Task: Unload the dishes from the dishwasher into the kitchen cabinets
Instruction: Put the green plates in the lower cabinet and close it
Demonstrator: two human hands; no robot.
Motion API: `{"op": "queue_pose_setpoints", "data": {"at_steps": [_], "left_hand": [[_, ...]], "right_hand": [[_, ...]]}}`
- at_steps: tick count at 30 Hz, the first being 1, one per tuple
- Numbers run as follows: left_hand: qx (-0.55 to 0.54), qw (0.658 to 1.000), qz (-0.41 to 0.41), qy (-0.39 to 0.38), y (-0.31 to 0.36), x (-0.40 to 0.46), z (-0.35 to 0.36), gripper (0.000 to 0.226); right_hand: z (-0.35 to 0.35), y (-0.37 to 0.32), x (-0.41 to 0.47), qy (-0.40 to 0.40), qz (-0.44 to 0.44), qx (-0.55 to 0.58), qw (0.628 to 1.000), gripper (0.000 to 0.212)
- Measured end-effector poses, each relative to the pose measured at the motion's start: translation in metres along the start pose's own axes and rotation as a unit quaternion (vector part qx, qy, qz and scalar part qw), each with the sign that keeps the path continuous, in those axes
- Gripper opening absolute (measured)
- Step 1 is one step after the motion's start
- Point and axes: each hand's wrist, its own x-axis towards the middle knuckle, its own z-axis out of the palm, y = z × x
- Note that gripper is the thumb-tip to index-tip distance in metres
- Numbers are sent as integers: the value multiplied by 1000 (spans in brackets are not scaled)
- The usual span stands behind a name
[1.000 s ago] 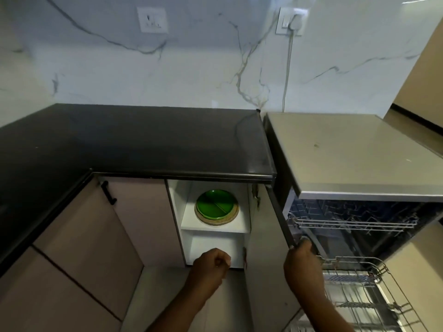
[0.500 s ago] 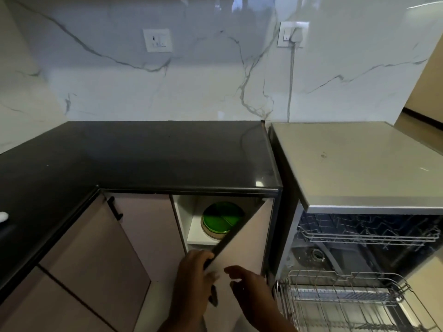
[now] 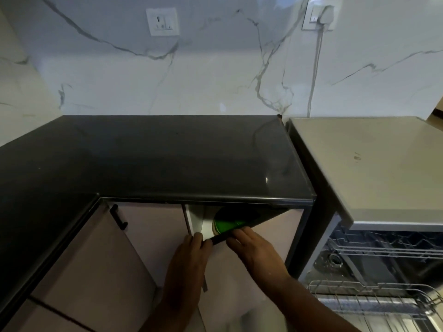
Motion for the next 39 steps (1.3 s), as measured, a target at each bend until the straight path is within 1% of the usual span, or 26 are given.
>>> {"op": "queue_pose_setpoints", "data": {"at_steps": [2,4,7,9,11,12,14,15,16,18,20,21,23,26,33,36,39], "left_hand": [[-3,1000,-13,-20,-13,14,2,47],[-4,1000,-4,-18,-23,25,6,45],[-9,1000,-3,19,-33,37,16,35],[-7,999,-1,43,-38,47,20,35],[22,998,15,52,-45,59,23,36],[51,997,20,58,-50,65,23,34],[70,993,20,95,-58,75,22,24],[72,991,18,107,-60,79,21,26],[97,989,20,112,-63,84,20,38],[144,986,39,76,-68,91,22,66],[124,991,44,35,-73,96,26,83],[107,993,42,22,-75,97,28,86],[101,994,41,23,-76,97,29,84],[113,991,51,57,-73,101,30,74],[173,981,42,73,-65,117,28,46],[211,973,44,79,-63,122,35,39],[253,961,44,104,-61,125,45,35]], "right_hand": [[5,8,10,-5,8,-19,1000,44],[12,15,17,-16,18,-43,999,47],[25,21,18,-14,3,-62,998,59],[33,23,18,10,-3,-61,998,65],[34,26,21,40,16,-62,997,67],[33,27,24,47,29,-89,995,70],[29,29,37,43,52,-152,986,78],[27,31,44,34,67,-170,983,81],[27,34,52,20,87,-181,980,84],[29,39,64,-8,117,-194,974,91],[31,42,70,-20,130,-204,970,93],[33,43,72,-21,131,-210,969,91],[35,43,75,-16,128,-225,966,88],[41,45,79,-5,127,-242,962,85],[51,48,82,31,119,-271,955,82],[54,50,84,45,117,-279,952,80],[59,52,84,60,110,-287,950,81]]}}
